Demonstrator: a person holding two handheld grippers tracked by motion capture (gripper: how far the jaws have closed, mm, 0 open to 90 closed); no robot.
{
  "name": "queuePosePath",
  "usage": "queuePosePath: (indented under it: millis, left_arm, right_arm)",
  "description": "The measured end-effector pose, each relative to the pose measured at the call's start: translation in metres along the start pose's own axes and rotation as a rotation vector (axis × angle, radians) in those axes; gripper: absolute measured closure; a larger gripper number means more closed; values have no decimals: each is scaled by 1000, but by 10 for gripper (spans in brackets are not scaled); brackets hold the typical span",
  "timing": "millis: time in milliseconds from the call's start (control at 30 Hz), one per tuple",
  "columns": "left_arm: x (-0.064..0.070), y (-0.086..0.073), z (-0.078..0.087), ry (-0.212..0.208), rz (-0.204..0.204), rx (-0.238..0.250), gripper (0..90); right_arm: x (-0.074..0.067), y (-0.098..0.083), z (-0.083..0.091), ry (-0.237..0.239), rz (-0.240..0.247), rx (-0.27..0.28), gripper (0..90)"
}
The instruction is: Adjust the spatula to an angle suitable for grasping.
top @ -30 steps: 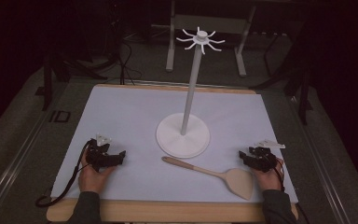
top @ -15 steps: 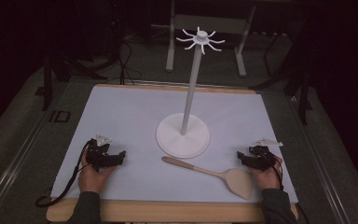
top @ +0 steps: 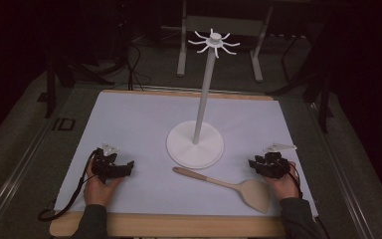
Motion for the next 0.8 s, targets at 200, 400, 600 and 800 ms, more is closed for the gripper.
queuePosePath:
  millis: [200,400,600,800]
  left_arm:
    - [0,0,0,0,0,1,142]
    - [0,0,0,0,2,2,142]
    - [0,0,0,0,2,2,142]
    - [0,0,0,0,3,2,142]
  right_arm:
    - [-16,11,0,43,53,-19,688]
    - [-37,22,-2,82,136,-51,721]
    - [-56,28,-11,118,203,-105,778]
    - [-76,34,-18,148,284,-159,796]
Point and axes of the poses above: each handheld gripper's, and its own axes: z roughly backward along the jaws, y roughly out of its top, x roughly to its right, the point moved 7 cm from there along -z, roughly forward along the jaws, and after that the axes turned 5 degrees about y, right-handed, at the moved point
